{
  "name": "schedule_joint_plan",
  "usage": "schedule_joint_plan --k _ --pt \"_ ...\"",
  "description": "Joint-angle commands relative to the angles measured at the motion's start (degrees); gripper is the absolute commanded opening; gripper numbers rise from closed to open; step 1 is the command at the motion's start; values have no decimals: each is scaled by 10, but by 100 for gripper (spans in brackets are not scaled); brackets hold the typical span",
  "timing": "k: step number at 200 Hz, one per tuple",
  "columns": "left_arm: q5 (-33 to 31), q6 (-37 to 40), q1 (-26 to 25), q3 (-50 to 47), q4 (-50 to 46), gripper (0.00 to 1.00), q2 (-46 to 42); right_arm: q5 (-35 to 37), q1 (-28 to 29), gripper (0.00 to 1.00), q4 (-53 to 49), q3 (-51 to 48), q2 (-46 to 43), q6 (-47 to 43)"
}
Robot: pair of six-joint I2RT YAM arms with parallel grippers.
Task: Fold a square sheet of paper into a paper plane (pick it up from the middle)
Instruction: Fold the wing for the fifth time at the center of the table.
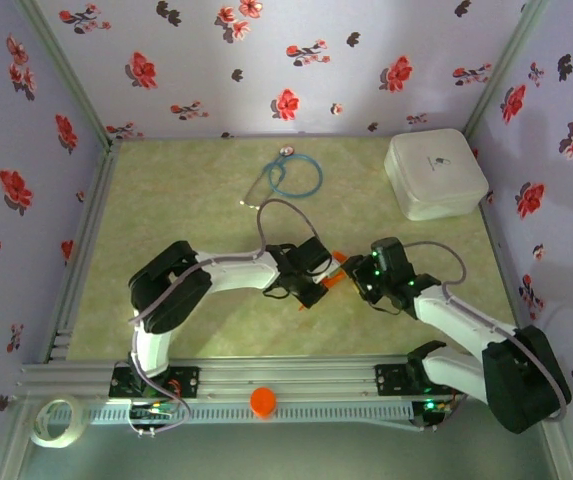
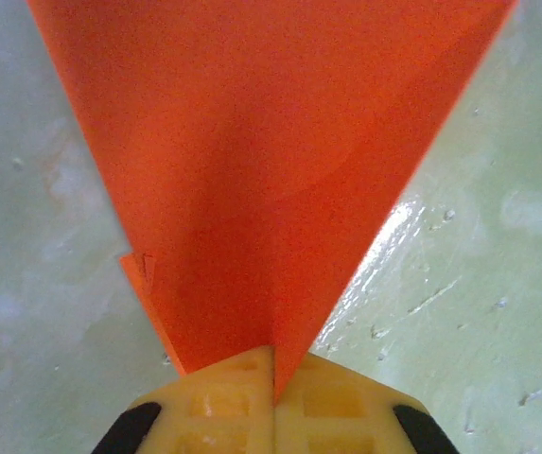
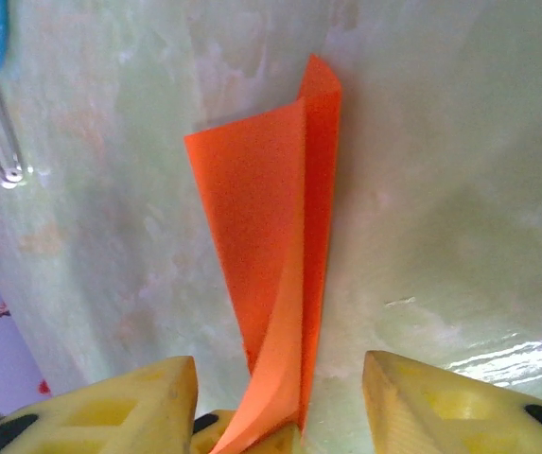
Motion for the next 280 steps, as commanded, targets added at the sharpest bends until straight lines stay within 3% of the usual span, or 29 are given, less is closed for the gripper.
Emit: schedule_joint_plan --k 1,37,75,87,103,121,136,152,172,195,232,280 --pt "71 -22 11 15 -48 1 36 -12 -4 41 23 -15 8 -20" --pt "128 -35 24 27 -52 1 56 -14 -4 19 65 -33 17 -31" --pt "158 -47 36 26 -45 1 67 -52 -4 8 137 -38 48 -41" --pt "166 -55 41 24 -40 1 69 -44 -3 16 136 -37 42 -45" --pt "177 -64 48 13 -28 1 67 -22 -6 43 104 -30 15 -67" --pt "182 -69 53 -4 -14 1 60 15 -10 54 29 -6 -43 -109" --pt "187 -76 56 -18 2 1 54 21 -14 55 3 1 -77 -125" --pt "202 -85 62 -29 17 1 51 2 -16 48 7 -10 -92 -120" --pt "213 -94 66 -33 31 1 52 -41 -15 27 90 -59 -85 -82" --pt "222 -96 68 -34 35 0 53 -60 -8 13 155 -94 -68 -63" --pt "230 -114 75 -43 51 0 55 -66 9 4 162 -73 -16 -93" --pt "238 -114 79 -44 54 0 59 -94 22 0 276 -55 78 -83"
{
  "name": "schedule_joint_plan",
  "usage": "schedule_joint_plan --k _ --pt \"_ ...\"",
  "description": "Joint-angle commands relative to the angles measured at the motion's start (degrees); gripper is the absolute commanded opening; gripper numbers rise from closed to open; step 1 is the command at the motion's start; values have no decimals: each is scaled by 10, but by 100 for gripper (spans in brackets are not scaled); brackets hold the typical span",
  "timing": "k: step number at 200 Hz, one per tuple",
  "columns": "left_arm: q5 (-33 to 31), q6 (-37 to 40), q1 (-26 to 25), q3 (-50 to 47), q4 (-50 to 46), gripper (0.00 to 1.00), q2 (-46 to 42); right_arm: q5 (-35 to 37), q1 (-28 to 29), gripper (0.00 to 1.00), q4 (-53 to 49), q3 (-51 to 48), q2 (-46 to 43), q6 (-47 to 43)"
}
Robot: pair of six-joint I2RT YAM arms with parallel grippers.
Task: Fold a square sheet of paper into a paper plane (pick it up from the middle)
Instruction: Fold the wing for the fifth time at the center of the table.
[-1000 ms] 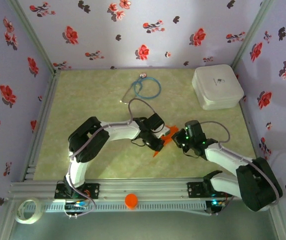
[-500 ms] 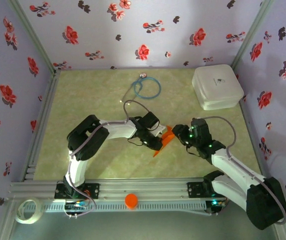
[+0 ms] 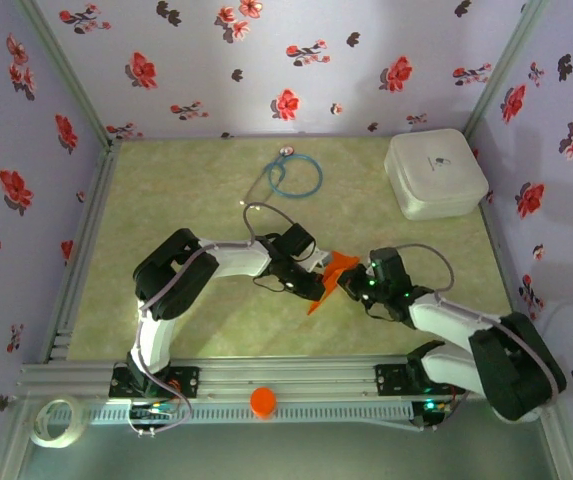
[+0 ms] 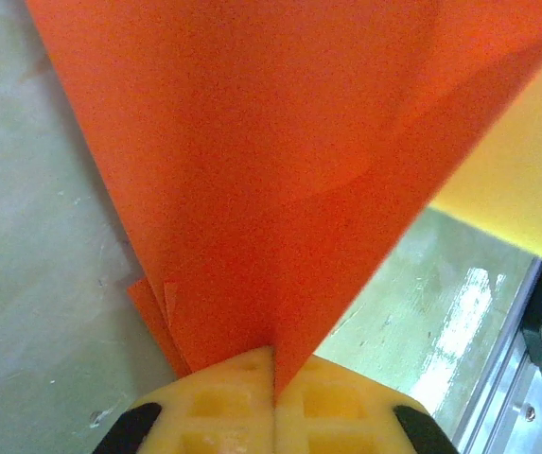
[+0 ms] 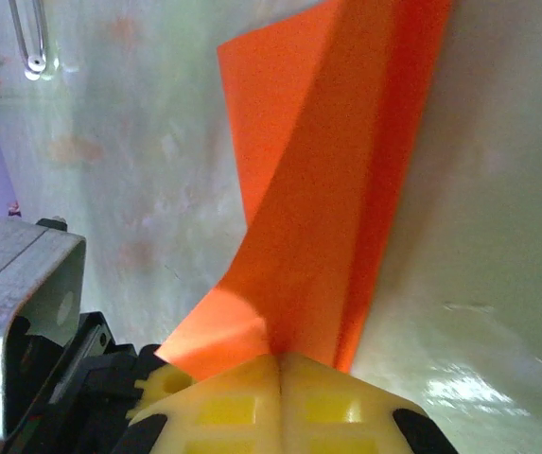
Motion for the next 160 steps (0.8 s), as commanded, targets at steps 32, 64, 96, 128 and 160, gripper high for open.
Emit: schedule_joint_plan --k 32,64,96,128,160 --pt "-4 -4 5 -16 -36 0 21 -14 5 0 82 34 74 -6" --pt "-4 -7 7 -19 -35 1 19 1 0 0 86 31 90 -7" --pt "-3 -13 8 -25 -28 1 17 -1 -7 0 98 27 98 -12" --pt "-1 -21 9 -29 -22 0 19 -16 -17 0 105 25 113 -14" --pt "-1 -26 11 -32 -25 0 22 -19 -23 0 106 28 128 -22"
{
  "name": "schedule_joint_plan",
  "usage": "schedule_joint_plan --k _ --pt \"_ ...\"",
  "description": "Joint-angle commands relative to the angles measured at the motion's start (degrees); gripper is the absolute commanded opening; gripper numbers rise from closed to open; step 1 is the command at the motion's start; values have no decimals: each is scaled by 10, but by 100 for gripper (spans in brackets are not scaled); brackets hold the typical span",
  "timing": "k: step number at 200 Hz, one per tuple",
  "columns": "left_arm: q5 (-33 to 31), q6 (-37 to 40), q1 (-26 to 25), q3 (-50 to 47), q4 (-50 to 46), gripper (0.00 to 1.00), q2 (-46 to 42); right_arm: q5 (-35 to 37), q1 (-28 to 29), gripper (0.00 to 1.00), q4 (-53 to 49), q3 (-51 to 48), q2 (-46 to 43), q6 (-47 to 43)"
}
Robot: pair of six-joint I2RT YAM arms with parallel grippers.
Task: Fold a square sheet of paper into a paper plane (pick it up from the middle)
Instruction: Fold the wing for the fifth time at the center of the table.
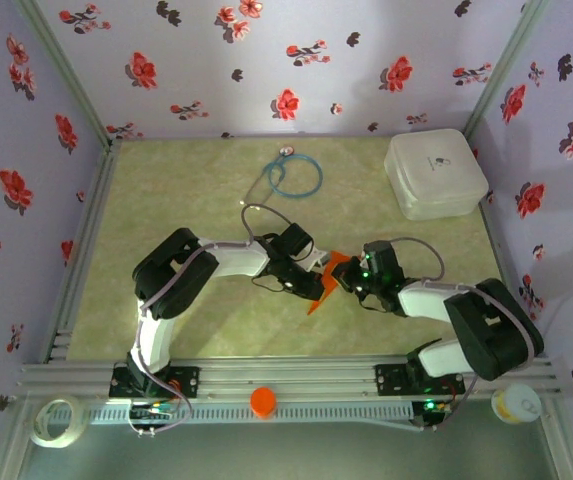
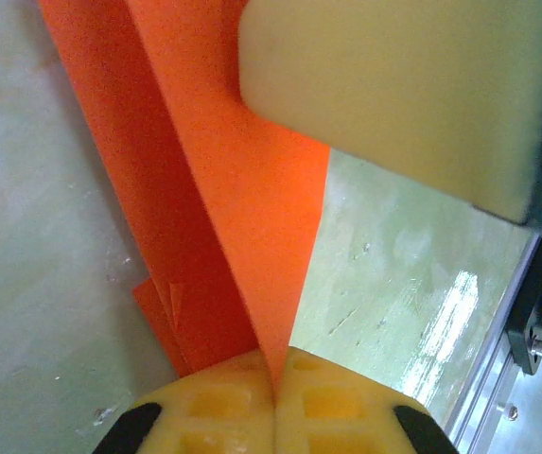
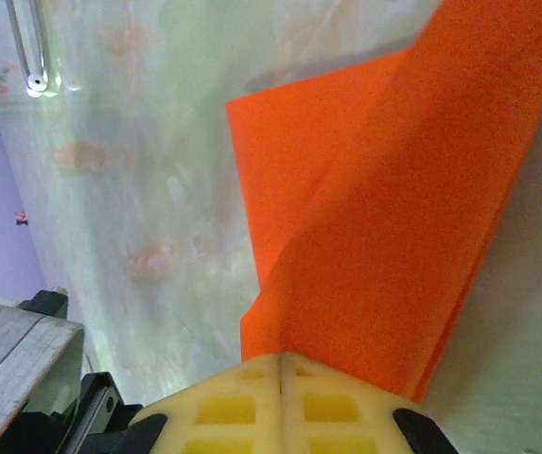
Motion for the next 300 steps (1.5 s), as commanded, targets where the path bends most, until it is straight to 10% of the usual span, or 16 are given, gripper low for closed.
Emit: schedule_joint_plan --k 1,161,300 --pt "-17 -9 4 -22 -40 0 22 -6 -8 0 13 5 13 -20" --pt "-9 -6 13 -25 -46 1 25 -14 -26 0 11 18 94 -19" --pt "26 -75 38 -57 37 28 -66 -24 -26 0 38 10 138 -5"
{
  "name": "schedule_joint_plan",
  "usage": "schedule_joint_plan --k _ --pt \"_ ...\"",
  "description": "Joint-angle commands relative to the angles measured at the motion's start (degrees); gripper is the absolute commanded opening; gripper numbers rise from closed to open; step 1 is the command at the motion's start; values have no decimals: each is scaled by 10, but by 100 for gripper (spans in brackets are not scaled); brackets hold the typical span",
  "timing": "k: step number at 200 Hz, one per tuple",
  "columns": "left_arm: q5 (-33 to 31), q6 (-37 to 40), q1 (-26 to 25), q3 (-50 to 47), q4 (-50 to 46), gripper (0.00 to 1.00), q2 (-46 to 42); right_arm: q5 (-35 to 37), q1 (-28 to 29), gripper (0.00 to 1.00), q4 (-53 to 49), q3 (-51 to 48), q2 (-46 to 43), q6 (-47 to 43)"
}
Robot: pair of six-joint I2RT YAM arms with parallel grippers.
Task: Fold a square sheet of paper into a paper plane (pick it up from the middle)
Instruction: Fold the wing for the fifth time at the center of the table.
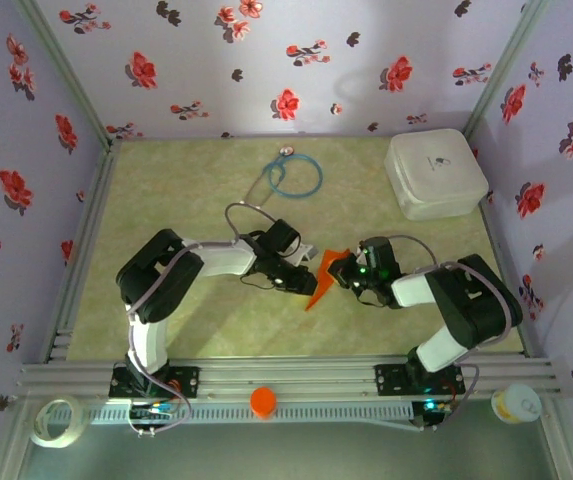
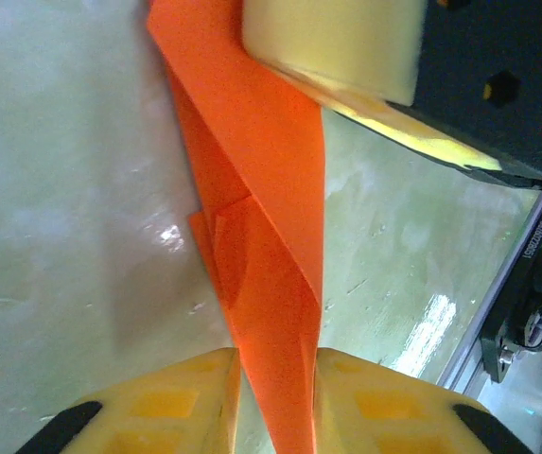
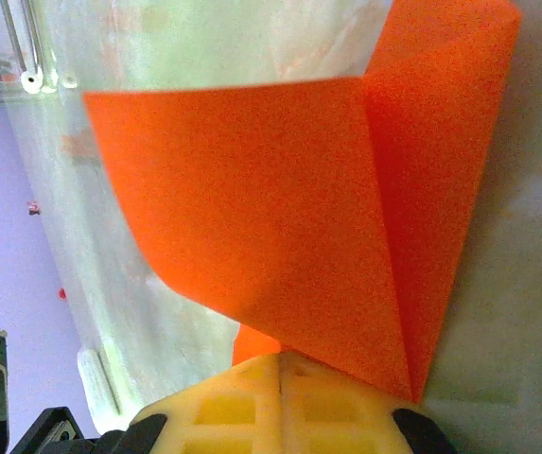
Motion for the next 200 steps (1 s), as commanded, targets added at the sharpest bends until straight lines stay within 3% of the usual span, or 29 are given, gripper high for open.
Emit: schedule_joint_plan --k 1,58,109,200 --pt "26 -21 4 -8 26 28 -14 27 -4 0 -48 -10 32 2" --pt "56 -38 5 -13 57 30 -3 25 -4 0 -41 -12 36 5" --pt "62 -41 6 -16 60 15 8 28 -3 0 -43 -15 35 7" --pt "101 -41 7 -33 74 4 28 34 -3 0 -57 -14 33 5"
